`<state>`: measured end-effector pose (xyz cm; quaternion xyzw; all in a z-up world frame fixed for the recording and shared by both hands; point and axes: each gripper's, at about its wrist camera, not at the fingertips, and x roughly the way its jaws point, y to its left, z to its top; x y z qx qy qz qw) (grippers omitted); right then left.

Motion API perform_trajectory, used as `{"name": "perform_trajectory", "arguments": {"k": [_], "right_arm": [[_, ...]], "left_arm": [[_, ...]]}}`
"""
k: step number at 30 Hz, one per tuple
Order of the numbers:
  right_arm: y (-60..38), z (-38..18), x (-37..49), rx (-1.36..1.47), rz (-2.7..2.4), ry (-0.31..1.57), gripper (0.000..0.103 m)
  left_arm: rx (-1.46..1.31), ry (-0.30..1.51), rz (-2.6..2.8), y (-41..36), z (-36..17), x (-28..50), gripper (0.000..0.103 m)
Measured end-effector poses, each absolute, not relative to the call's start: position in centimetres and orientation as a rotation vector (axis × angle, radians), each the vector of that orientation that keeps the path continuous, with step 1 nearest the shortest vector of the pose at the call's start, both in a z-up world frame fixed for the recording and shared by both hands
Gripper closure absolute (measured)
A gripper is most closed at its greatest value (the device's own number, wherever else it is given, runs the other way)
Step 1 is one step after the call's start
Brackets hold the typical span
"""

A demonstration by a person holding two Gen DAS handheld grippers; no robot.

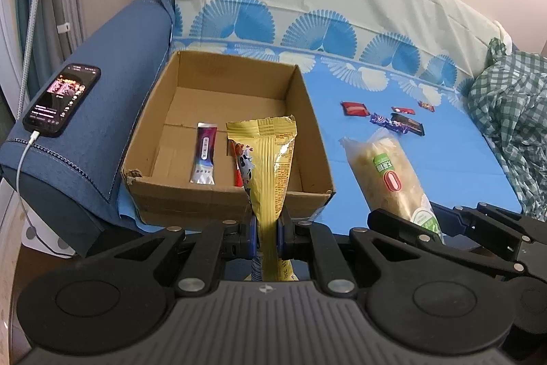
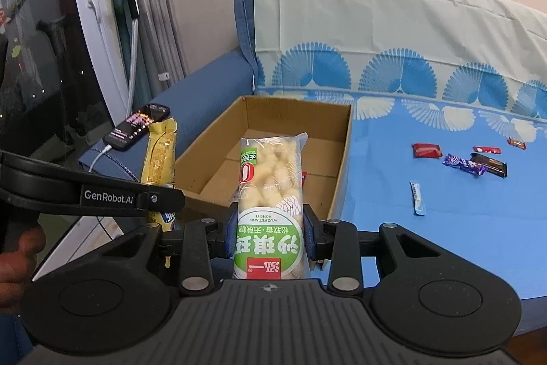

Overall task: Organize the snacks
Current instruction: 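Carry the yellow wafer bar and puffed-snack bag with both tools into the box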

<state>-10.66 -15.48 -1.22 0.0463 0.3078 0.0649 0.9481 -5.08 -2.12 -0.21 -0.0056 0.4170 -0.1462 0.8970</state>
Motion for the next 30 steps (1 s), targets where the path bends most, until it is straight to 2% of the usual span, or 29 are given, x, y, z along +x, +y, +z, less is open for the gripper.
{"name": "perform_trajectory", "arguments": {"k": [15, 30], "right_arm": [[-15.6, -3.2, -5.6, 0.076, 0.115, 0.723, 0.065], [-15.2, -5.4, 3.6, 0.068, 0.142, 0.769, 0.065]], "left_arm": [[-0.026, 0.944, -0.273, -1.5, -2.6, 0.0, 0.091], [-0.039, 0.987, -0.209, -0.8, -4.0, 10.4, 0.091]]}}
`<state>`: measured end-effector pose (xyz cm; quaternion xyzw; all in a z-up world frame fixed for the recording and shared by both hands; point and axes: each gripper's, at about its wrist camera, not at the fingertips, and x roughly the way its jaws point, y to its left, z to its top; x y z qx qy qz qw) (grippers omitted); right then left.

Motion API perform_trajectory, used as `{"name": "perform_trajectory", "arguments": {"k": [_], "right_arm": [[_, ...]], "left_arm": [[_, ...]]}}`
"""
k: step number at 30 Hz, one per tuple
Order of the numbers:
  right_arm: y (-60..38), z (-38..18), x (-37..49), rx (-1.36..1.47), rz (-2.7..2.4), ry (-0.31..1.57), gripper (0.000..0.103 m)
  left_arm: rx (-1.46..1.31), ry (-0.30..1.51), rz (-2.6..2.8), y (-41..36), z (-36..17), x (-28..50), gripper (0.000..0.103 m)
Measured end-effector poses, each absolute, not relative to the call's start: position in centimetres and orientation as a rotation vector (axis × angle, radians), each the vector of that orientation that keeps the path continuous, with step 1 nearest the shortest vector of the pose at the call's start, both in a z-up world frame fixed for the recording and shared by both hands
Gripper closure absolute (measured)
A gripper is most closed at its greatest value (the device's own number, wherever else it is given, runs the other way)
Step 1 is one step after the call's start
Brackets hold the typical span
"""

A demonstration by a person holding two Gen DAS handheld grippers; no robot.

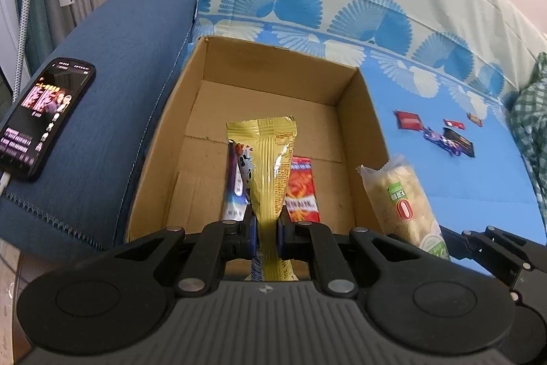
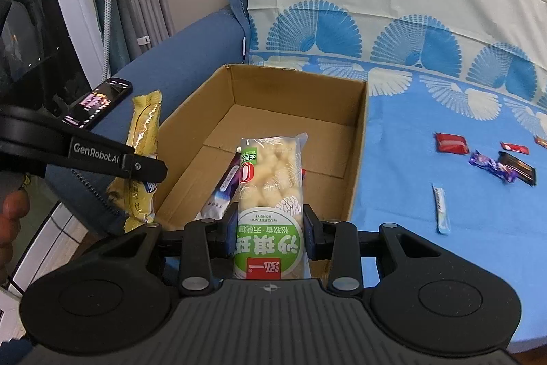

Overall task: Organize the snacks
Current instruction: 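Carry the yellow wafer bar and puffed-snack bag with both tools into the box, then open both tools to drop the snacks in the box and withdraw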

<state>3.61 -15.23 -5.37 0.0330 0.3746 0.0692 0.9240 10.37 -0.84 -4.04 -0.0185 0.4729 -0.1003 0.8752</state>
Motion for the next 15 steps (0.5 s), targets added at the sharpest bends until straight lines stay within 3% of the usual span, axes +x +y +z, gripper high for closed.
{"name": "perform_trajectory", "arguments": {"k": [15], "right_arm": [[-15.4, -10.6, 11.8, 0.078, 0.145, 0.85, 0.065]], "left_arm": [[0.016, 1.09, -0.189, -1.4, -9.7, 18.1, 0.091]]}}
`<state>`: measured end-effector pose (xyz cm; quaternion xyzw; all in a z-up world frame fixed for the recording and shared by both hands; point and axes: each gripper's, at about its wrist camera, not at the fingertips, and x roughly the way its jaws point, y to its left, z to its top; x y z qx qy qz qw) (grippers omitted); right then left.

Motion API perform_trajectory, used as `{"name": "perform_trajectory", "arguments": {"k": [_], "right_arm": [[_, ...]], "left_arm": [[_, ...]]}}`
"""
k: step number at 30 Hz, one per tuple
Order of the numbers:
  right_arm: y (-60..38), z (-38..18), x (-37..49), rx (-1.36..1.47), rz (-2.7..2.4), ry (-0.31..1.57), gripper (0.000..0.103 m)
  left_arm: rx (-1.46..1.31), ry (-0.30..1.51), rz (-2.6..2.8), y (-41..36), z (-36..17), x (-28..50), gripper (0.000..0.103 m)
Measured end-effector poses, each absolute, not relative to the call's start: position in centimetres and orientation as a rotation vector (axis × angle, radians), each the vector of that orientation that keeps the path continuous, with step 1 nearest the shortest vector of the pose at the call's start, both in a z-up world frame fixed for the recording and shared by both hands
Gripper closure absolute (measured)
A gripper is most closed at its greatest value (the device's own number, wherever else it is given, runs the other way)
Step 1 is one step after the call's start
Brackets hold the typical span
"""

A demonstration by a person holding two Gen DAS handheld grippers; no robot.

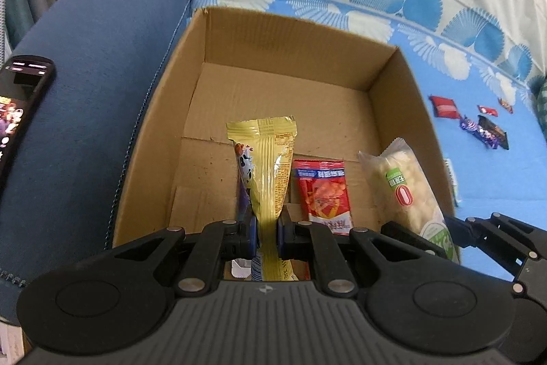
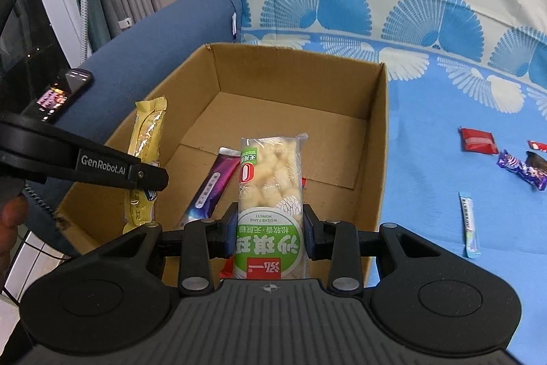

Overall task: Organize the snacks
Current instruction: 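Open both tools to drop the snacks in the box and withdraw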

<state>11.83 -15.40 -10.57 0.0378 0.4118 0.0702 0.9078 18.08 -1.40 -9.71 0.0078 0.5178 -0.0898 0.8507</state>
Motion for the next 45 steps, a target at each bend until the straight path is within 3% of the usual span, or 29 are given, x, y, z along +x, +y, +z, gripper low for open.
{"name": "perform_trajectory", "arguments": {"k": [10, 11, 12, 13, 14, 15, 20, 27, 45], "right_arm": [[-15.7, -12.5, 14.0, 0.101, 0.142, 0.892, 0.064], [-15.8, -12.4, 14.1, 0.112, 0.137, 0.886, 0.063], [-16.0, -12.2, 14.4, 0.124, 0.132, 0.879, 0.057], [-16.2, -11.9, 14.6, 0.136, 0.128, 0.867, 0.052], [-16.3, -11.5, 14.7, 0.144, 0.123, 0.854, 0.043], [-16.5, -11.0, 14.8, 0.151, 0.111, 0.835, 0.036], [-17.0, -8.9, 13.0, 0.172, 0.07, 0.798, 0.018], [-15.3, -6.8, 6.0, 0.162, 0.114, 0.828, 0.008], [-13.6, -1.1, -7.6, 0.049, 0.119, 0.638, 0.003]], "left_arm": [[0.057, 1.129, -0.136, -1.4, -12.4, 20.6, 0.089], [0.062, 1.13, -0.118, -1.3, -12.4, 20.8, 0.078], [0.06, 1.132, -0.108, -1.3, -12.4, 20.9, 0.052], [0.047, 1.13, -0.104, -1.1, -12.2, 21.0, 0.035], [0.032, 1.12, -0.098, -0.8, -11.9, 20.9, 0.007], [0.017, 1.095, -0.083, -0.6, -11.4, 20.7, 0.001], [0.066, 1.014, -0.048, -0.1, -9.2, 18.6, 0.001], [0.073, 1.042, -0.037, 0.5, -7.6, 12.0, 0.001], [0.076, 0.911, -0.02, -0.5, -2.5, -2.4, 0.001]]}}
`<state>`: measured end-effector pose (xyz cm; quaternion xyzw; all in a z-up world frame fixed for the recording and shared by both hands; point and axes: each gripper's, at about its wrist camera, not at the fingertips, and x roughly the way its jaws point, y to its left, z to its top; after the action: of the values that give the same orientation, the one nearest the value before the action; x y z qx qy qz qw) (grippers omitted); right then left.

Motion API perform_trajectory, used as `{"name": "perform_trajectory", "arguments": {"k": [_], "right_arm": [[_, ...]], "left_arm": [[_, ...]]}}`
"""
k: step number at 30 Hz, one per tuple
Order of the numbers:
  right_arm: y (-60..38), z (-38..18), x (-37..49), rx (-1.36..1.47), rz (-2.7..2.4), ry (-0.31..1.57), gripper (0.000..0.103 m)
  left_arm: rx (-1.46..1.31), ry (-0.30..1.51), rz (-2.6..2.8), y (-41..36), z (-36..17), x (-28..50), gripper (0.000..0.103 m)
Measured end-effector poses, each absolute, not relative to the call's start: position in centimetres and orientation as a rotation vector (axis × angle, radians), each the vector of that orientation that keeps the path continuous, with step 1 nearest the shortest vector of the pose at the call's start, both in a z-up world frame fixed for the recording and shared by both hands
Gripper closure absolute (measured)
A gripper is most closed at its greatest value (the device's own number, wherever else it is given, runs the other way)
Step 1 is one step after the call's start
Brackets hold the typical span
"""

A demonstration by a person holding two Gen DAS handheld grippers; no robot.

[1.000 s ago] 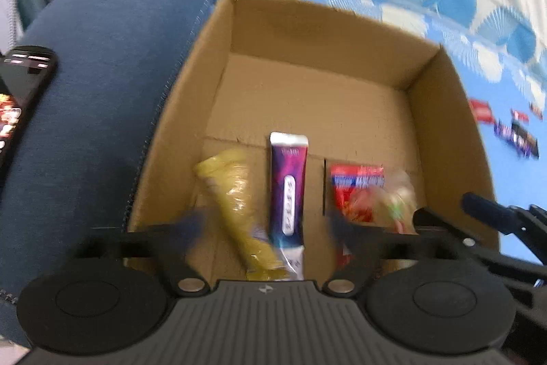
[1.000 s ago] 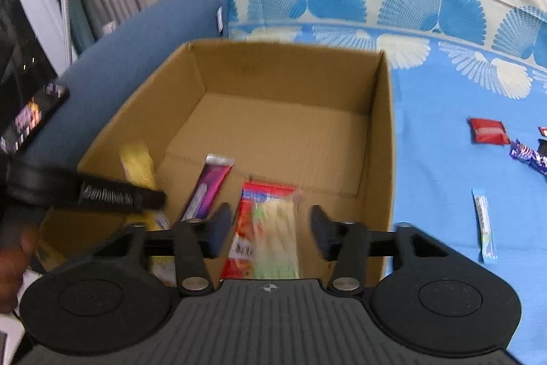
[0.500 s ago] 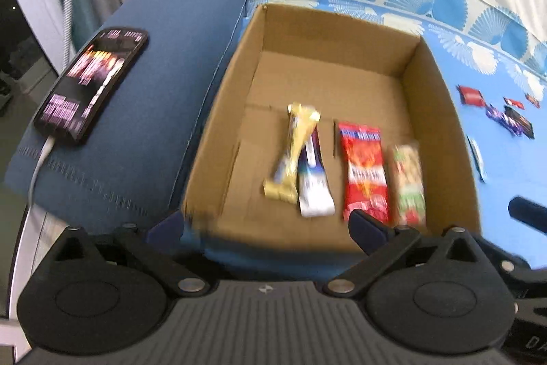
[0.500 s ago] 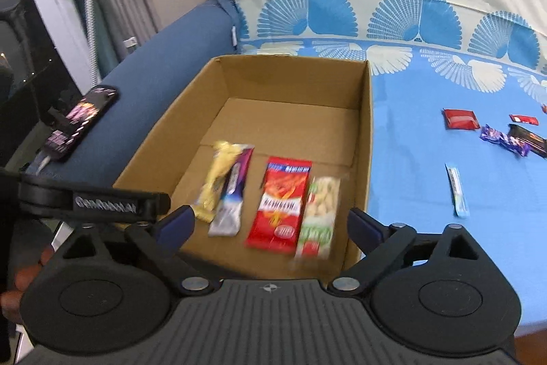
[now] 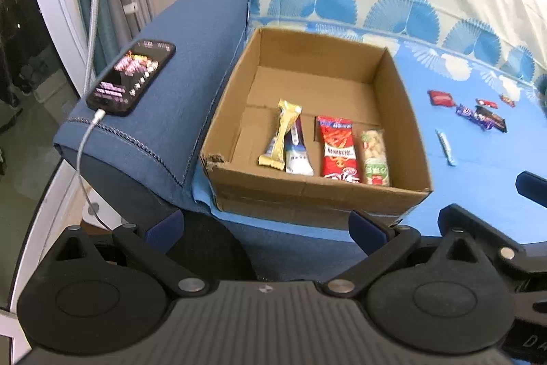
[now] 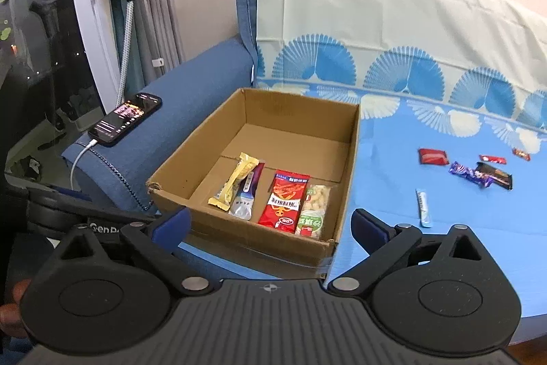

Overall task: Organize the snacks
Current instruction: 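Open both tools to drop the snacks in the box and withdraw, then reach both tools over the sofa toward the scattered snacks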

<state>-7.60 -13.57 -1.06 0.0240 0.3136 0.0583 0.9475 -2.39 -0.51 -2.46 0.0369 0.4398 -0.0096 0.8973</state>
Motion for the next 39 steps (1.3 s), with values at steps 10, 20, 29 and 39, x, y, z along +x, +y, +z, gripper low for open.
{"name": "perform_trajectory", "arguments": {"k": [10, 20, 29, 39], "right_arm": [[-13.9, 0.4, -11.0, 0.062, 0.106, 0.556, 0.002], [-13.6, 1.0, -12.1, 0.059, 0.113, 0.526, 0.002], [-13.6, 1.0, -12.2, 0.059, 0.116, 0.525, 0.002], [-13.8, 0.7, -11.7, 0.073, 0.117, 0.539, 0.002]], "left_arm": [[0.085, 0.829, -0.032, -1.0, -0.1, -5.5, 0.0], [0.083, 0.798, -0.026, -0.7, 0.6, -6.6, 0.0], [0.086, 0.798, -0.025, -0.6, 0.7, -6.7, 0.0], [0.11, 0.813, -0.027, -1.1, 0.5, -6.1, 0.0]]}}
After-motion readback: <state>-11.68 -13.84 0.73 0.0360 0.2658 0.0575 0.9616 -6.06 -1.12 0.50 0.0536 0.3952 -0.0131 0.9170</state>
